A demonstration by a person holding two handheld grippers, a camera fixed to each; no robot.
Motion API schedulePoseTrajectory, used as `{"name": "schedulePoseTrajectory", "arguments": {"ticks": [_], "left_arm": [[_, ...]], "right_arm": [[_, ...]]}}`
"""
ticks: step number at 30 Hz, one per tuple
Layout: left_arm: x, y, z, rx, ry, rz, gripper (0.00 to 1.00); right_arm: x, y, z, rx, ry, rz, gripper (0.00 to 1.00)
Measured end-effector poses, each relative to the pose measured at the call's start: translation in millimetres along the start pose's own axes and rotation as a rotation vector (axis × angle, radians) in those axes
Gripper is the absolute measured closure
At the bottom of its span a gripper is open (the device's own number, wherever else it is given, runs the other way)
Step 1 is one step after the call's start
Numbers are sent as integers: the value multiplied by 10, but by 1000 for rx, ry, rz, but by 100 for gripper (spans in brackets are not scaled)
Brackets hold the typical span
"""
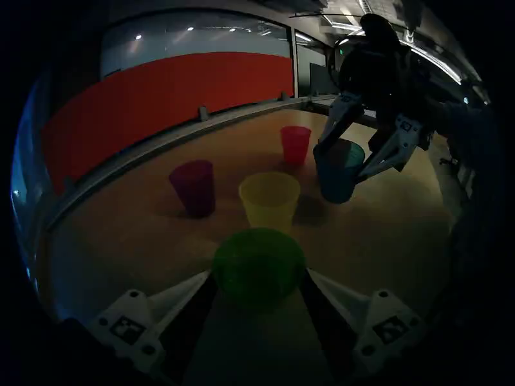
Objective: Pour water
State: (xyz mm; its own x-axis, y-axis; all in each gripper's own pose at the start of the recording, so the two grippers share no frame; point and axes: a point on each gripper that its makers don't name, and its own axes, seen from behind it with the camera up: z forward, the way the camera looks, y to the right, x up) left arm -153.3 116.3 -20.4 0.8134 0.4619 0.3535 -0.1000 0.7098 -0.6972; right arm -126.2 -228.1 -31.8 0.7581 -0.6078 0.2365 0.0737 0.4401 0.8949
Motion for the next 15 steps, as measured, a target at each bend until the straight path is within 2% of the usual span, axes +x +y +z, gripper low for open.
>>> {"name": "schedulePoseTrajectory", "arguments": {"ticks": [9, 15], "left_arm": [[-21, -38, -37, 17, -4, -4, 8], [-105, -25, -94, 14, -34, -10, 6]], "right_arm": [[-13, -22, 16, -2, 0, 0, 7], [-34, -28, 42, -9, 0, -1, 6]]}}
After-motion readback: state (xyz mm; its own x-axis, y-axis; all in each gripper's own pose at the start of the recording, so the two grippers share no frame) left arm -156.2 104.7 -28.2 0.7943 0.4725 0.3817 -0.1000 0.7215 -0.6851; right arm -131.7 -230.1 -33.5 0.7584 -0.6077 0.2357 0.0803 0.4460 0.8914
